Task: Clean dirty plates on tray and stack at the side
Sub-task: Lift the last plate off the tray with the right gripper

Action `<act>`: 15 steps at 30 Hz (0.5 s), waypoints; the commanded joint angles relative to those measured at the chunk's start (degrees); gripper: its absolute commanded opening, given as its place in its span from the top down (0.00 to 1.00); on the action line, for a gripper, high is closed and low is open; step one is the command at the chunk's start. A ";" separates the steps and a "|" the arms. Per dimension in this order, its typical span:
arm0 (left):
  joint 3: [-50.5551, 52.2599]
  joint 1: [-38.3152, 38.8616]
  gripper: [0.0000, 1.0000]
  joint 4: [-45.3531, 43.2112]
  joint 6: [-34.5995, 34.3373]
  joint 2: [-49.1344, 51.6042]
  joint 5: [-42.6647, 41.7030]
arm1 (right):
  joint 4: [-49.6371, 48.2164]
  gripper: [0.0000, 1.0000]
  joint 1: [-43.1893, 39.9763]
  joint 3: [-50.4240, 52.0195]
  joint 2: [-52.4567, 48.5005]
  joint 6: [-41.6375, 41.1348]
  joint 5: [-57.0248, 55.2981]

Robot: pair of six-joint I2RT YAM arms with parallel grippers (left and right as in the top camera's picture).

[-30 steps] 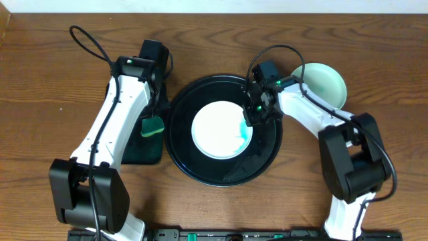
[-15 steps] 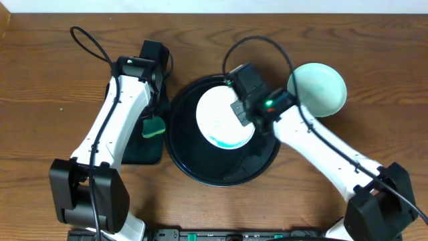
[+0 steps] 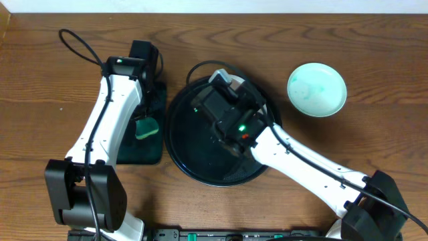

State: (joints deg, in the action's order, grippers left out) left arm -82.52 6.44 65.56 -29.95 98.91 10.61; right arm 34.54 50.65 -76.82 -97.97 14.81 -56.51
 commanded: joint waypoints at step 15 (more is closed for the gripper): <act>1.57 -6.64 0.93 0.15 1.88 0.11 -3.80 | -2.19 0.99 9.66 -0.87 1.22 15.21 -24.76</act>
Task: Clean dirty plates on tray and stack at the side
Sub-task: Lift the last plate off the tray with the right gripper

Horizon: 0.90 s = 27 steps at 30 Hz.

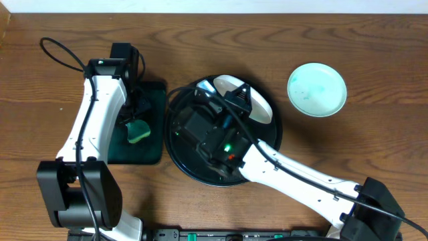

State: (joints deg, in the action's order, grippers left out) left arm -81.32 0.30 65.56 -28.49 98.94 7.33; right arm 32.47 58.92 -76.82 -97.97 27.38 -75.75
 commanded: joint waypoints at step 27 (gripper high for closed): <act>0.37 -0.50 0.92 -0.07 1.05 0.09 -0.94 | 2.23 0.99 3.23 -0.76 1.18 -5.49 1.95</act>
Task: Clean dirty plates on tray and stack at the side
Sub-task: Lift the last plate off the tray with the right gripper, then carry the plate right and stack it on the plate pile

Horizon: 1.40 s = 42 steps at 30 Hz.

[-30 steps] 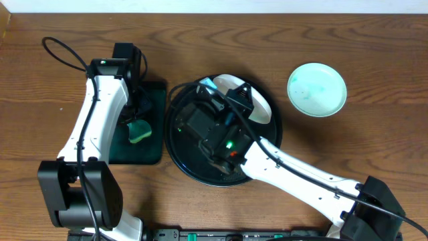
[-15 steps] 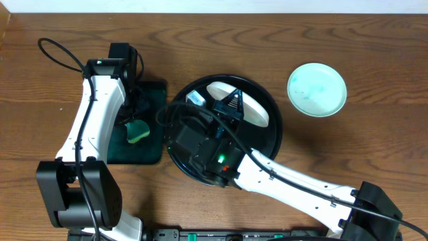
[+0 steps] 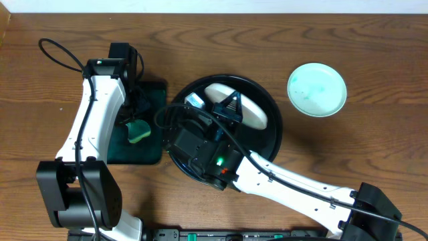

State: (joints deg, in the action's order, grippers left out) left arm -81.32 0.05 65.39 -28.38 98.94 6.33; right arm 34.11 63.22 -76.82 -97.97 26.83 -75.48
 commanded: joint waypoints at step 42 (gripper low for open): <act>0.39 -0.26 0.93 0.57 0.96 0.09 -1.22 | 18.01 0.99 -6.25 -3.45 4.76 -28.57 22.10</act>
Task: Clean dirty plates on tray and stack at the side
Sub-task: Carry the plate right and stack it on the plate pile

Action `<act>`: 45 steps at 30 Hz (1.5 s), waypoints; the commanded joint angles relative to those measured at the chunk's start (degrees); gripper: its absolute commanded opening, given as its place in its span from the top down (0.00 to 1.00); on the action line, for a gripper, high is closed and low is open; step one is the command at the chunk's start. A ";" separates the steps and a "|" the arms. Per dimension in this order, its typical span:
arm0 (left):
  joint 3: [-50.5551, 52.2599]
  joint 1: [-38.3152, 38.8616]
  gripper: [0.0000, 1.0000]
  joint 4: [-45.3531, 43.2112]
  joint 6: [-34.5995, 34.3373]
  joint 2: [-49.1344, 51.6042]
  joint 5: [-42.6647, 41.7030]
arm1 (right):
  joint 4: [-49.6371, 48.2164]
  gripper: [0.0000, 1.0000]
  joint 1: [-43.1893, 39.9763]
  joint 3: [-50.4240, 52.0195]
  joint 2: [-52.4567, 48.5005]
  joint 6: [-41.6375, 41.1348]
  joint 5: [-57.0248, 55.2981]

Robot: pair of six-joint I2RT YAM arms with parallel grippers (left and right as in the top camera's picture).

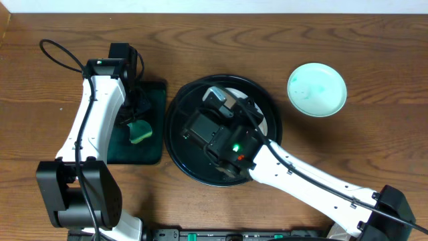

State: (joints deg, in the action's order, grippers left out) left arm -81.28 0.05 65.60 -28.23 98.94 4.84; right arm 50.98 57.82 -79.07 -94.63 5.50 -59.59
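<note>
A white plate (pixel 263 118) lies in the round black tray (pixel 179 144), mostly covered by my right arm. My right gripper (pixel 215 98) sits at the plate's far left rim and appears shut on it, though the wrist hides the fingertips. My left gripper (pixel 136 124) hangs over the dark green mat (pixel 152 152), shut on a green sponge (pixel 140 132). A pale green plate (pixel 317 89) rests alone on the table at the right, faintly smeared.
The left arm's cable (pixel 57 53) loops over the table at the back left. The mat lies close against the black tray's left side. Both arm bases stand at the front edge.
My right wrist has moved right and back over the tray. The white plate, then a long slanted oval across the tray's back, now shows only as a rim under the arm. The left arm is unchanged.
At first the left gripper held the sponge over the mat's right part, and the right wrist covered the plate at the tray's right. The left arm then stood further left. The plate showed as a slanted oval, further left each time, and is now back under the arm.
</note>
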 commanded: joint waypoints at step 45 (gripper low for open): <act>0.39 -0.26 0.93 0.81 0.98 0.09 0.26 | -6.71 0.99 -70.10 -1.11 -15.63 -30.49 61.66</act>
State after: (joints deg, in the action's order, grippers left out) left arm -81.28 0.05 66.02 -28.21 98.94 4.82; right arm 45.41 -12.82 -79.13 -108.36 -25.85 -0.30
